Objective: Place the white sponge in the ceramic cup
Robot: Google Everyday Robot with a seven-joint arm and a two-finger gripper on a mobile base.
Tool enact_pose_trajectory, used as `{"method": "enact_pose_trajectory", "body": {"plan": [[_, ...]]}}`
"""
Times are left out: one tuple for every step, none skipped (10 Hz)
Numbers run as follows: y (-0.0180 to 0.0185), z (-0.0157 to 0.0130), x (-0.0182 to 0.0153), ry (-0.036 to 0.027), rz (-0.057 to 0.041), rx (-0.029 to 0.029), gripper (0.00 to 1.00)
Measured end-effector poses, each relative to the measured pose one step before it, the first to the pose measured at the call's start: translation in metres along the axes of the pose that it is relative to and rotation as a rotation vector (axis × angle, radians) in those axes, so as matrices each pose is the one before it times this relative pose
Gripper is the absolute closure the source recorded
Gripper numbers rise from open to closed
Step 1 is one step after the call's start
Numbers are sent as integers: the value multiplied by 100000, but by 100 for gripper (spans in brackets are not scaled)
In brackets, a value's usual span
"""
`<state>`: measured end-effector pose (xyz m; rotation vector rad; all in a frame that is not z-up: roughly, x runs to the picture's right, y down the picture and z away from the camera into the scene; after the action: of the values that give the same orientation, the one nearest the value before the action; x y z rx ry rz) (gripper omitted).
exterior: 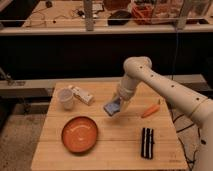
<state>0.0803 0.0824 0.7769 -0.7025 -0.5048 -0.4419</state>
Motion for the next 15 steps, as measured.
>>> {"method": "enact_pose_trajectory", "body": {"plan": [[-674, -600, -612, 1471, -1456, -52, 99], [-919, -381, -895, 1205, -1827, -383, 99], [-803, -305, -529, 783, -1102, 494, 99], [-555, 7, -315, 900, -576, -167, 99], [-924, -46, -425, 1172, -933, -14, 99], [-836, -136, -154, 928, -733, 491, 99], [-612, -109, -44, 805, -403, 481, 99], [-980, -193, -136, 1058, -671, 723, 99], [-663, 97, -403, 752, -1063, -96, 99], [-401, 45, -346, 830, -765, 242, 99], [-676, 99, -332, 1130, -1232, 400, 99], [-449, 59, -199, 699, -839, 279, 99], [-496, 98, -244, 512, -867, 107, 99], [-896, -5, -217, 898, -1321, 313, 99], [-734, 51, -209, 695, -1394, 148, 99]]}}
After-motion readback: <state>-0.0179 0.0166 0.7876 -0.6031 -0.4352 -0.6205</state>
